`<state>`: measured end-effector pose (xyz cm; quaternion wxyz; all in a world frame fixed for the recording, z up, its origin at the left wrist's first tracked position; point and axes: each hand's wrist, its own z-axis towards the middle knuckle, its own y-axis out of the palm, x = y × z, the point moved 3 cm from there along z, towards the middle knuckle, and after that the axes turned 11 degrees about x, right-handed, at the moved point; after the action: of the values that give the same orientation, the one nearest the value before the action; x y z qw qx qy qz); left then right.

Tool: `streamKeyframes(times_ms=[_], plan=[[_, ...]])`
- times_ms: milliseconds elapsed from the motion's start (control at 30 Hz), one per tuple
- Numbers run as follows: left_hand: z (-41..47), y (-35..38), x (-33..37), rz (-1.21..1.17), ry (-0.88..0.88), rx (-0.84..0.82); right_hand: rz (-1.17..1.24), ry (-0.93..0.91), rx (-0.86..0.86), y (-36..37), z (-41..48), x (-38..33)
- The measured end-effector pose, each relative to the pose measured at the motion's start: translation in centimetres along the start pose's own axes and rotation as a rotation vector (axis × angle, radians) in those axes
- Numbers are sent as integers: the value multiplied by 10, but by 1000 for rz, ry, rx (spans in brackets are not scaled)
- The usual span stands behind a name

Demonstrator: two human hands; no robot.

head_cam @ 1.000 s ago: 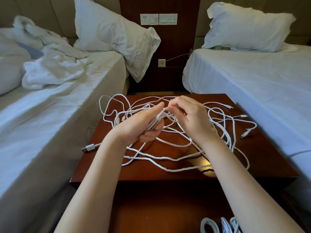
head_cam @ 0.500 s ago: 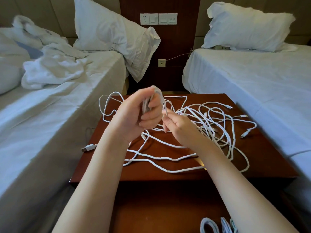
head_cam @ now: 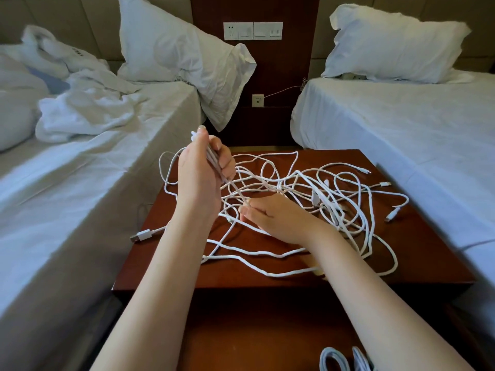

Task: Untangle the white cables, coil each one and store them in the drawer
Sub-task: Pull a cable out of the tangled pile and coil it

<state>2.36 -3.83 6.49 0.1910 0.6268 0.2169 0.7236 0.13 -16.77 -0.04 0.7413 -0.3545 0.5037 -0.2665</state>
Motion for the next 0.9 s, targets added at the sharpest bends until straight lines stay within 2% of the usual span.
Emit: streamKeyframes(times_ms=[167,367,433,533,667,833,900], plan=[[3,-9,2,209,-70,-192,-3,19,133,-5,5,10],[0,-14,-3,425,-174,-474,281,9,395,-37,0,9],[-2,-14,-5,484,-194,-522,306,-35,483,-46,-2,3],[-6,-13,-7,555,-222,-616,206,-204,599,-52,-2,-9],[-13,-9,-7,471,-322,-747,72,-282,525,-43,-1,-16],[-14,-9,-6,371,-389,-809,312,-200,352,-38,-4,-21],[-14,-8,-9,364,-387,-804,334,-176,333,-38,-5,-22]])
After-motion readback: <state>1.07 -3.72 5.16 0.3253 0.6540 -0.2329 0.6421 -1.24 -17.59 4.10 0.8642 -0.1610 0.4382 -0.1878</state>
